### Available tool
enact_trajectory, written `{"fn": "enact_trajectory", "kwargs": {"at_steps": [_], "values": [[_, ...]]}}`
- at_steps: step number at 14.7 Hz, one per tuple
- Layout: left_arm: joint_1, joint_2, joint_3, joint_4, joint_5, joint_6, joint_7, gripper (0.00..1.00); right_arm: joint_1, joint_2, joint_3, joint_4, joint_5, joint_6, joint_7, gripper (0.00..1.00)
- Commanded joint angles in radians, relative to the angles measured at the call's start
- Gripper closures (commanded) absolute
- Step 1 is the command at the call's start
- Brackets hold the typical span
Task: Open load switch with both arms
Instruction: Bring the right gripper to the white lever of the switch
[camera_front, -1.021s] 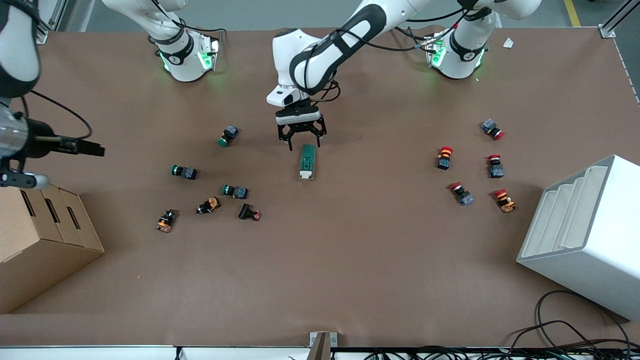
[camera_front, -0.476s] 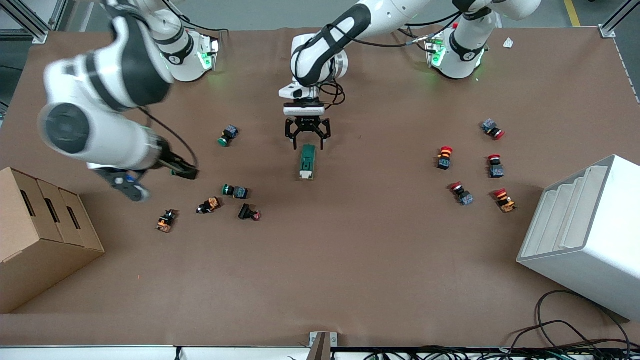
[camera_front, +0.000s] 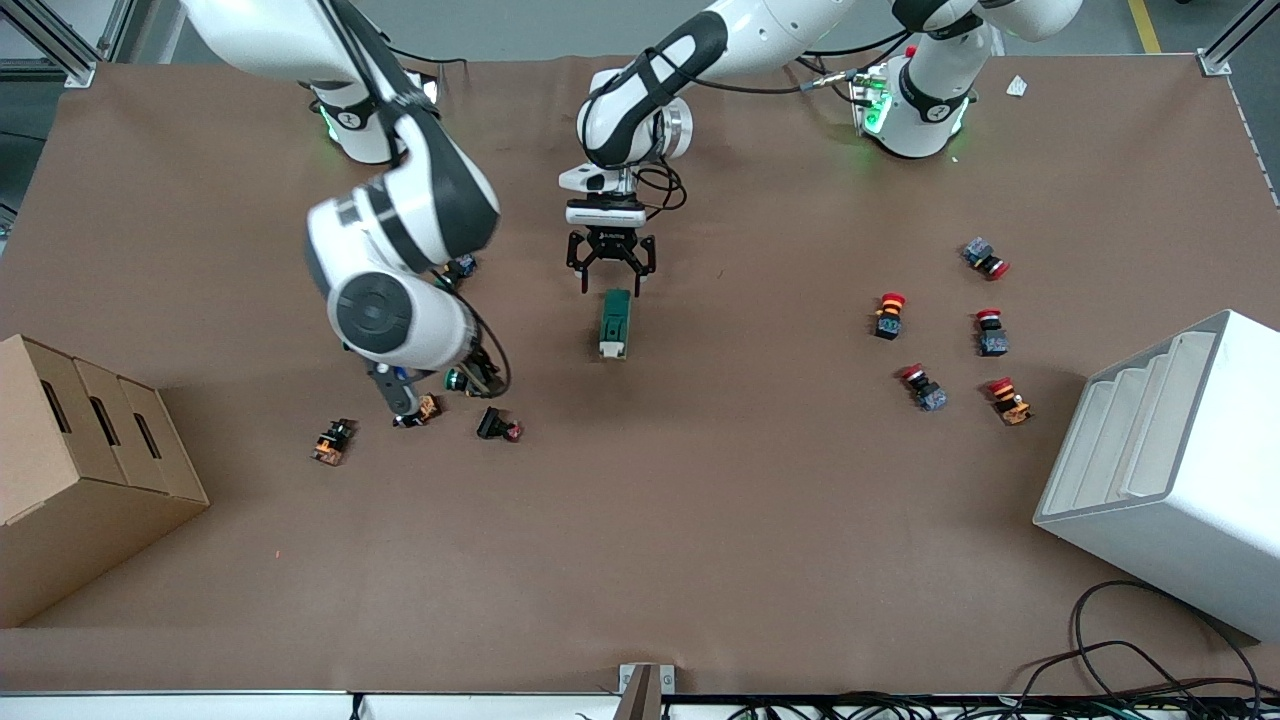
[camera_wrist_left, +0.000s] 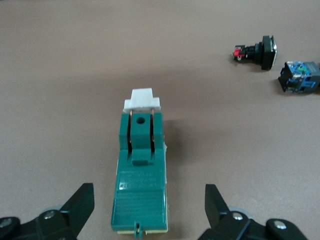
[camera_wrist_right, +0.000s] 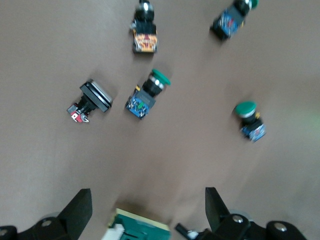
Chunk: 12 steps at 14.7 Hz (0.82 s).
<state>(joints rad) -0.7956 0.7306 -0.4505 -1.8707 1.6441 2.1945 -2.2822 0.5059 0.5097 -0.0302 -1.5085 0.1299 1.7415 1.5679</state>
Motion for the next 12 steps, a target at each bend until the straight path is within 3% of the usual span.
{"fn": "enact_trajectory", "kwargs": {"at_steps": [1, 7, 12], "values": [[-0.011, 0.018, 0.009, -0.008, 0.071, -0.012, -0.068, 0.02, 0.046, 0.130, -0.010, 0.134, 0.016, -0.010, 0.176, 0.00], [-0.013, 0.042, 0.012, -0.033, 0.125, -0.030, -0.125, 0.02, 0.138, 0.254, -0.008, 0.159, 0.023, 0.139, 0.389, 0.00], [-0.020, 0.066, 0.012, -0.033, 0.131, -0.041, -0.160, 0.01, 0.184, 0.322, -0.007, 0.160, 0.105, 0.184, 0.457, 0.00]]}}
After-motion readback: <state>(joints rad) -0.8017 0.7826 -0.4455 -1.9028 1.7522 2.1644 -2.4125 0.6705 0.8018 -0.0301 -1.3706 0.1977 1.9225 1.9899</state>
